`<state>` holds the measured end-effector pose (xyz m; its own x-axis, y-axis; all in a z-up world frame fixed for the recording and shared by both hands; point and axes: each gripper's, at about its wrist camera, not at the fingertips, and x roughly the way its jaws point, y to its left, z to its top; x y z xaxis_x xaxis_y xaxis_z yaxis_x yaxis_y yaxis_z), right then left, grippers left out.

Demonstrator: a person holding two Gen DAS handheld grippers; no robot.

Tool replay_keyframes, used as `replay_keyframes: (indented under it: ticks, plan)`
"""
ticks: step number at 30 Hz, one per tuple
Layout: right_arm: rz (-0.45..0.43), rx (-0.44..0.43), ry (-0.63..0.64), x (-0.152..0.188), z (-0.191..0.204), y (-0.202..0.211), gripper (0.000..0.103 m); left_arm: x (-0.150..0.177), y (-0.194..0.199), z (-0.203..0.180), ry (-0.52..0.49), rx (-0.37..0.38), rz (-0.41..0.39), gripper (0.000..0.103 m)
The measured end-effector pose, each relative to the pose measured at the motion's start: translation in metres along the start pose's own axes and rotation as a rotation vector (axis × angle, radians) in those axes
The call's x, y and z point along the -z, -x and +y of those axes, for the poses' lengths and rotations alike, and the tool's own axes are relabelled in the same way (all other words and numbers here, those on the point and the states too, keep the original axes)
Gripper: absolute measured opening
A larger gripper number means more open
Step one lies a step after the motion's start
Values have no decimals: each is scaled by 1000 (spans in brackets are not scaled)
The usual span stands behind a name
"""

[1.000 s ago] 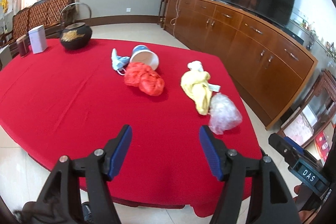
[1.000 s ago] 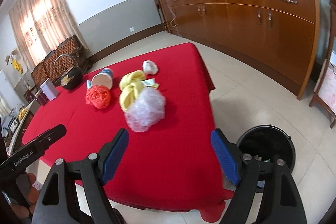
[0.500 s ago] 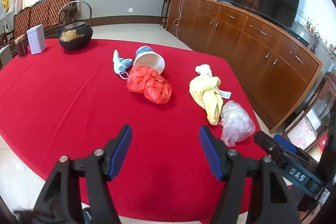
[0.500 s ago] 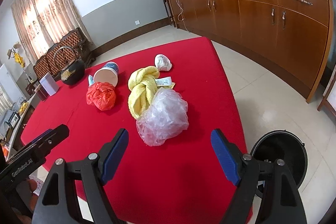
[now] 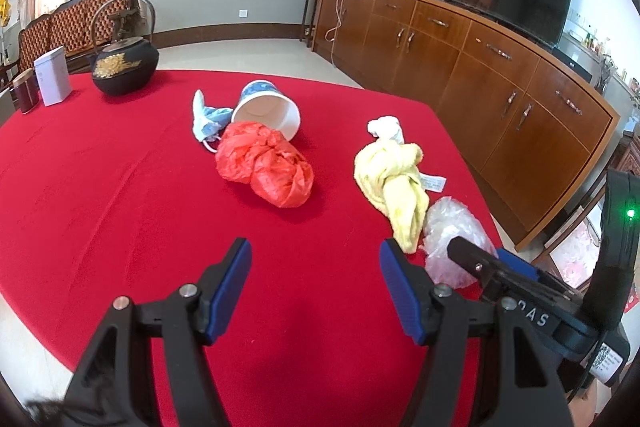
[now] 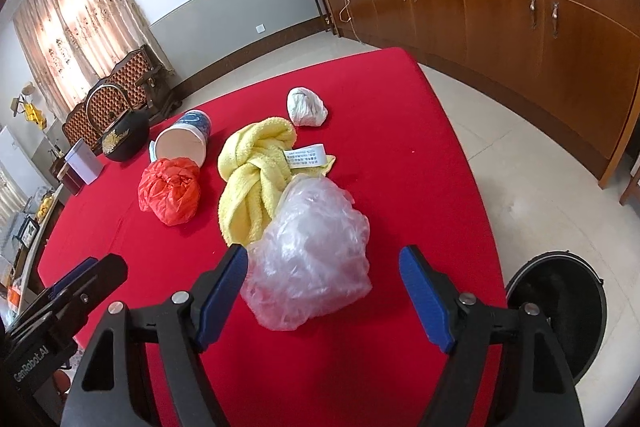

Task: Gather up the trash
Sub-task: 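Grasp the red plastic bag with left tool while right tool grasps clear plastic bag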

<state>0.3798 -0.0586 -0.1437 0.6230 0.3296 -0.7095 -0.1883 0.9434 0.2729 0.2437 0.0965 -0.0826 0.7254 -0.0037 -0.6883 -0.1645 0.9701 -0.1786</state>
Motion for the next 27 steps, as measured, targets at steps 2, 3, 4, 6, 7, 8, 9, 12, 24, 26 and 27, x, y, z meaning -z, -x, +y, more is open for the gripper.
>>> replay_keyframes:
  ticks: [2,3,4,6,7,8,9,12,24,26,27]
  plan:
    - [4,-4,8,-1,0,-3,57,-2,-4,-3,-8,1,2,68]
    - [16,-11,15,-2,0,-6,49,-3,-7,-5,-13,1,3,68]
    - [28,-18,17,-2,-1,-9,49,-3,-9,-6,-17,-1,4,68]
    - [37,-24,19,-2,-2,-14,47,-4,-13,-7,-16,2,12,68]
    - [36,-27,21,-2,-2,-16,40,-4,-15,-7,-13,5,17,68]
    - [34,-30,20,-3,-3,-16,38,-4,-18,-8,-12,7,21,68]
    - [27,-28,17,-4,-4,-16,36,-5,-20,-9,-14,9,24,68]
    - [-3,-10,4,-8,-9,-14,33,-6,-24,-12,-21,12,30,68]
    - [-28,12,-53,-28,-29,-22,32,-13,-41,-2,7,-24,30,68]
    - [-31,11,-55,-31,-29,-24,31,-15,-42,4,16,-40,18,68]
    - [-34,12,-54,-31,-29,-24,31,-17,-42,5,18,-48,13,68]
